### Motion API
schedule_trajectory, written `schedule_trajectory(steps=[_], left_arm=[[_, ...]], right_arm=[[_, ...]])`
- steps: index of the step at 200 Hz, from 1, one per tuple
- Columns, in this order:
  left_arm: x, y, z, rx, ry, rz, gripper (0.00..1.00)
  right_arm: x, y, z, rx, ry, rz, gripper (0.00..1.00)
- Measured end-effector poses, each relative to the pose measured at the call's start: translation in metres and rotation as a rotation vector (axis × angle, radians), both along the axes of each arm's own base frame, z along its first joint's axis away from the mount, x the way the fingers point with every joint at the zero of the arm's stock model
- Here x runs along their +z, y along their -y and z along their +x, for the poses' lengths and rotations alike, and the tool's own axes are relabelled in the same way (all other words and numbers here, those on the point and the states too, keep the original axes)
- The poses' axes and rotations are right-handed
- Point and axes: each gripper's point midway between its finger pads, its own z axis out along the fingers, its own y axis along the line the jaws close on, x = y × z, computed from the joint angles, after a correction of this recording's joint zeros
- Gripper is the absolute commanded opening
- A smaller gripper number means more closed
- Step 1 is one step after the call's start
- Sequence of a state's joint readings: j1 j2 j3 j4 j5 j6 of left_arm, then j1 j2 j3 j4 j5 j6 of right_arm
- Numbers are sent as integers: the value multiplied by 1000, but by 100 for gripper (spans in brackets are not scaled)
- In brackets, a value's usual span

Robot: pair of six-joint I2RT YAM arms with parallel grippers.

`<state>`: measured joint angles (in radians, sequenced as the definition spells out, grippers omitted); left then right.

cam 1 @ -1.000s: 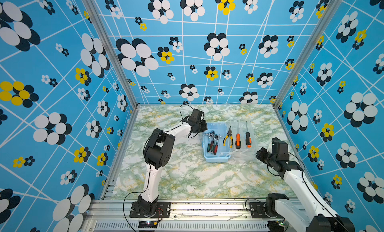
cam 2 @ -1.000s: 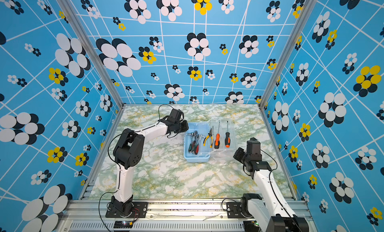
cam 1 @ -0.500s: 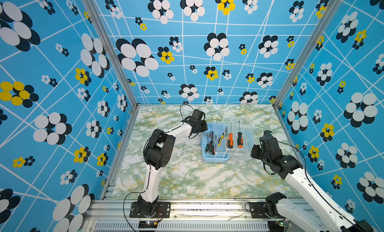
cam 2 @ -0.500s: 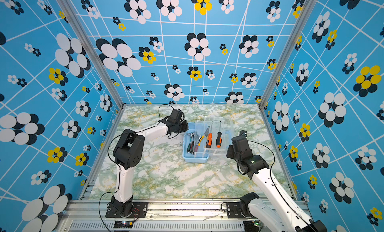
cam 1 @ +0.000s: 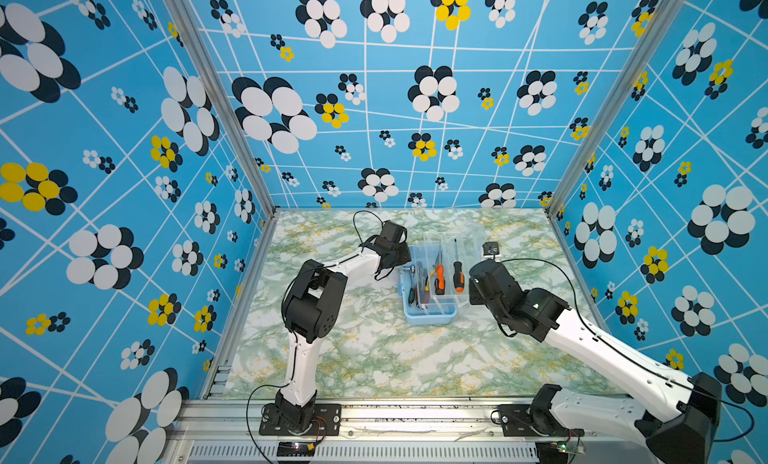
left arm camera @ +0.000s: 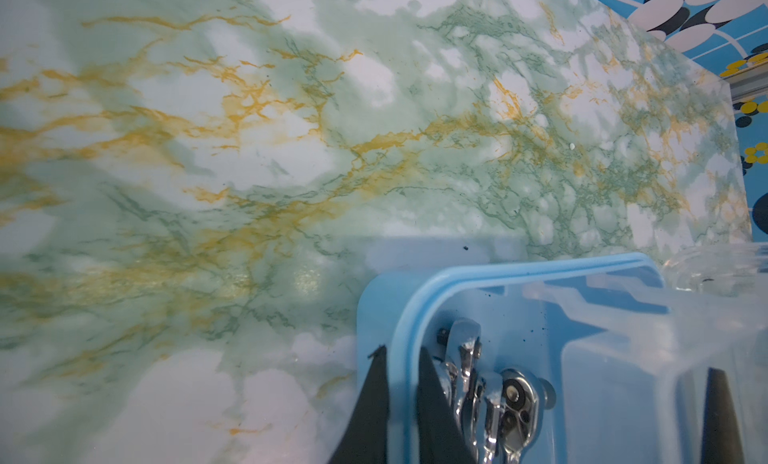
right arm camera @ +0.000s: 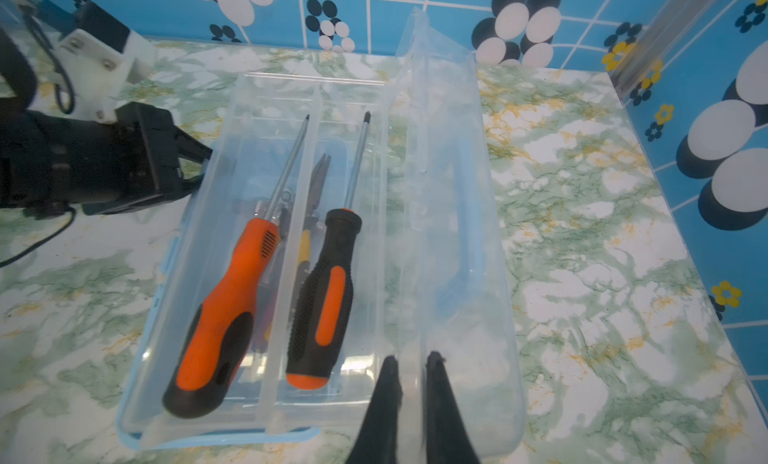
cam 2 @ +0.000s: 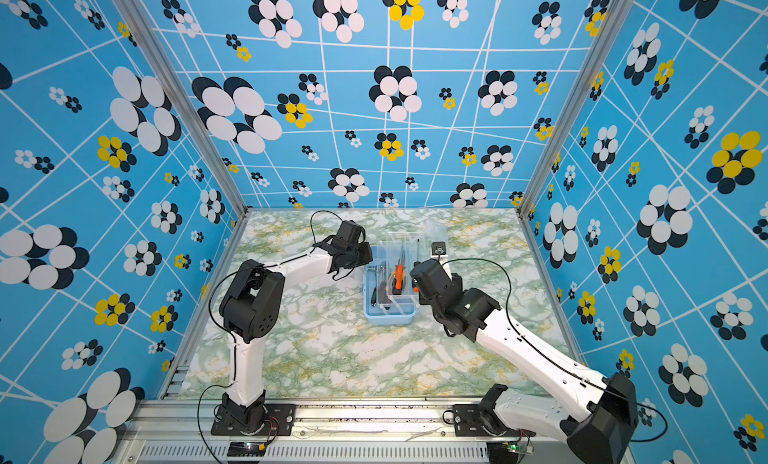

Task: Pack the tool kit
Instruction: 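Swing the clear lid over the box with the right gripper to close it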

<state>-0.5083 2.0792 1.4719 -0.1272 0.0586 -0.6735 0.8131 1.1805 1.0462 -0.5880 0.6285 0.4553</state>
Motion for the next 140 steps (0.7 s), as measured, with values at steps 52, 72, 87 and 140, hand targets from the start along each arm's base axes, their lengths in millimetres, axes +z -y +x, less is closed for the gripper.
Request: schedule_trajectory(steps=[52, 72, 87, 140], left_arm=[[0, 2, -1, 22, -4, -28, 0], [-1, 7, -6, 5, -9, -39, 0], [0, 11, -9, -9, -9, -51, 0], [0, 12, -13, -20, -13, -65, 0]], right_arm=[[-6, -84, -6, 207, -41, 90, 0], [-17, -101, -10, 259, -83, 115, 0], [-22, -101, -12, 264, -102, 112, 0], [-23, -104, -13, 274, -113, 125, 1]])
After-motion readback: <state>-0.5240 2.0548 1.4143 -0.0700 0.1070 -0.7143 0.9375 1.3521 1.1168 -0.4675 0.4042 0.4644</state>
